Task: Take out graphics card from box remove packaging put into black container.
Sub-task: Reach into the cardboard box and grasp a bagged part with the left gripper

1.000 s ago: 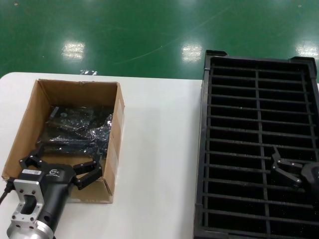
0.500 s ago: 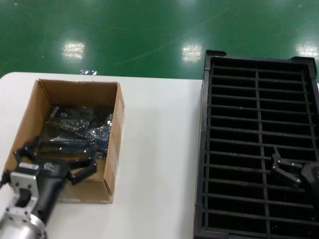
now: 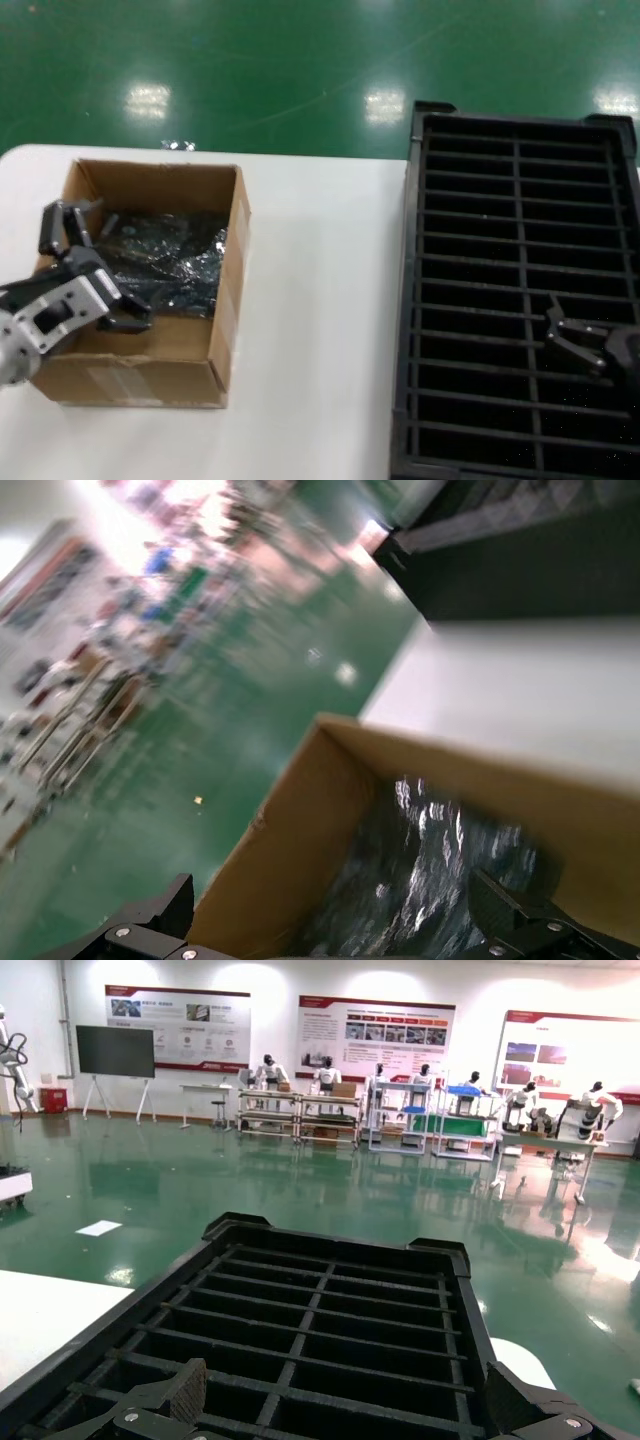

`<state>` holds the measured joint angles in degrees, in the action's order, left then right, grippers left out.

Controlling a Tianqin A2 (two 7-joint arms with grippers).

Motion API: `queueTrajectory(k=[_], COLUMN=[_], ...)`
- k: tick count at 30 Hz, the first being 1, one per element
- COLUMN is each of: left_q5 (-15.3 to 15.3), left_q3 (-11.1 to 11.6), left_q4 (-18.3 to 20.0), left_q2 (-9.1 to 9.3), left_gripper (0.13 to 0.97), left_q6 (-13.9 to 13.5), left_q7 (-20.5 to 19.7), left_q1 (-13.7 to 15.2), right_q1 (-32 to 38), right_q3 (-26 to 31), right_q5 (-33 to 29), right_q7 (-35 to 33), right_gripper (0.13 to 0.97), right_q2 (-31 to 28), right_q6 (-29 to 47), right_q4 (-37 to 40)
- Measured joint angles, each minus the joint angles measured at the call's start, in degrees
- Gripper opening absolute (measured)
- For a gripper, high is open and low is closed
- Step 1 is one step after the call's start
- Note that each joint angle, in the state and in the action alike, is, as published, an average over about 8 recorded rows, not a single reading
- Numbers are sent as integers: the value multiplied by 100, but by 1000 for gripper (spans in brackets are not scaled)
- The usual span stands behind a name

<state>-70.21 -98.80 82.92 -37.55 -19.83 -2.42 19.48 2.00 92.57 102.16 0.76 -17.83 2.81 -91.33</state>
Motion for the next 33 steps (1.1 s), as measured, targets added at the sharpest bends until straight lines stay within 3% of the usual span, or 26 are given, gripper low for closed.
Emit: queueTrajectory(k=[3, 8, 13, 18, 23, 33], left_q5=[741, 1811, 2263, 2259, 2066, 1187], left_q3=[-269, -709, -1071, -1291, -1425, -1665], left_q4=[-410, -1189, -2080, -2921, -3584, -4583], left_q2=[-34, 114, 385, 708, 973, 1283], left_gripper=[966, 966, 966, 966, 966, 966], left_q6=[-428, -978, -1101, -865, -470, 412], left_q7=[106, 388, 795, 1216, 1638, 2752], left_q1=[564, 1425, 2056, 2497, 2814, 3306], right_q1=[0, 0, 0, 0, 0, 0], right_q3=[0, 0, 0, 0, 0, 0], right_q5=[0, 0, 0, -1, -1, -1], right_q7=[0, 1, 1, 1, 1, 1], right_gripper=[966, 966, 966, 966, 966, 966], right_q2=[0, 0, 0, 0, 0, 0], right_q6=[0, 0, 0, 0, 0, 0], right_q4=[0, 0, 0, 0, 0, 0])
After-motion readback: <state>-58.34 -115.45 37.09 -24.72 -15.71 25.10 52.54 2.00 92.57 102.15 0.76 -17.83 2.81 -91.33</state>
